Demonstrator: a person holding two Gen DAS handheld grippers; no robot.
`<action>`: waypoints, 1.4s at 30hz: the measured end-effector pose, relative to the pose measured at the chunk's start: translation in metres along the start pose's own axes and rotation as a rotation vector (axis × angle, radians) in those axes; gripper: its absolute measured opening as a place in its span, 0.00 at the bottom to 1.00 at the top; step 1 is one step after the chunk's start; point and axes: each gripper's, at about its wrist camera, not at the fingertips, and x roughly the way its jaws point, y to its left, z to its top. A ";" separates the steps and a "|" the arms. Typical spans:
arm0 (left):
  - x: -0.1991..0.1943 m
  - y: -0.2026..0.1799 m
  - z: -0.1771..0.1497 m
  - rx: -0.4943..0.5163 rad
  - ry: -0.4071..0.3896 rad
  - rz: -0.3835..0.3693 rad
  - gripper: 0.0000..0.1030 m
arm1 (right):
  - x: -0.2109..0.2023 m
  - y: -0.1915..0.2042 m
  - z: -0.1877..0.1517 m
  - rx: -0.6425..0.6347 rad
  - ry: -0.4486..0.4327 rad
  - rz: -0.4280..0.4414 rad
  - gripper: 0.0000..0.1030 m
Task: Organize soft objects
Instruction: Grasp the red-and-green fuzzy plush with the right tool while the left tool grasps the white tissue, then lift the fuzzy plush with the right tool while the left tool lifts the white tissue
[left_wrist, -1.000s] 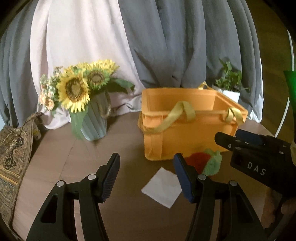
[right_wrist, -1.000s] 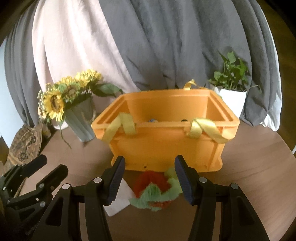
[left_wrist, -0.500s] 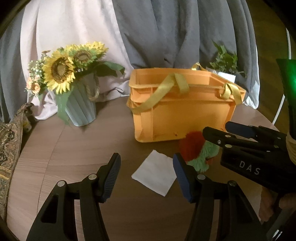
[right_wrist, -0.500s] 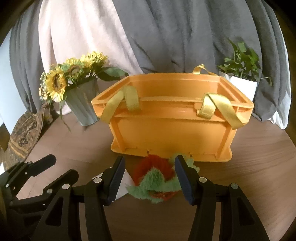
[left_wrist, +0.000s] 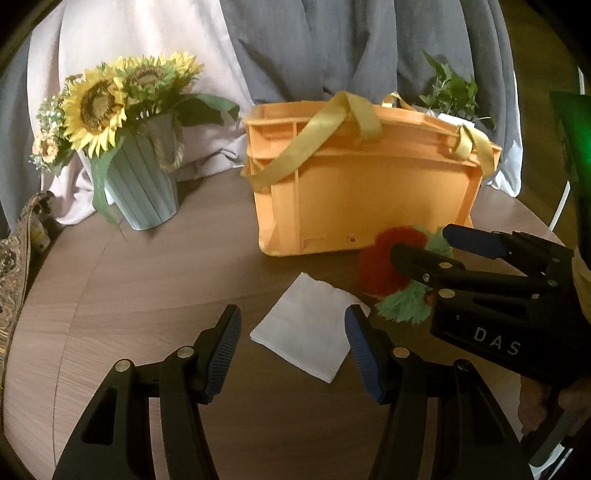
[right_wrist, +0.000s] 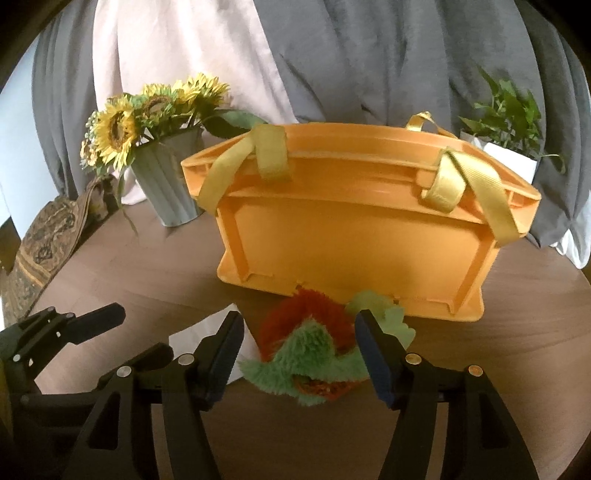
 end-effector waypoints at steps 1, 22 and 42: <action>0.003 0.001 -0.001 -0.004 0.008 -0.006 0.56 | 0.002 0.000 -0.001 -0.001 0.001 0.003 0.62; 0.052 -0.008 -0.003 0.005 0.124 -0.008 0.53 | 0.046 -0.006 -0.014 0.014 0.097 0.022 0.62; 0.060 -0.008 -0.004 -0.062 0.137 -0.011 0.07 | 0.058 -0.011 -0.018 0.048 0.155 0.031 0.39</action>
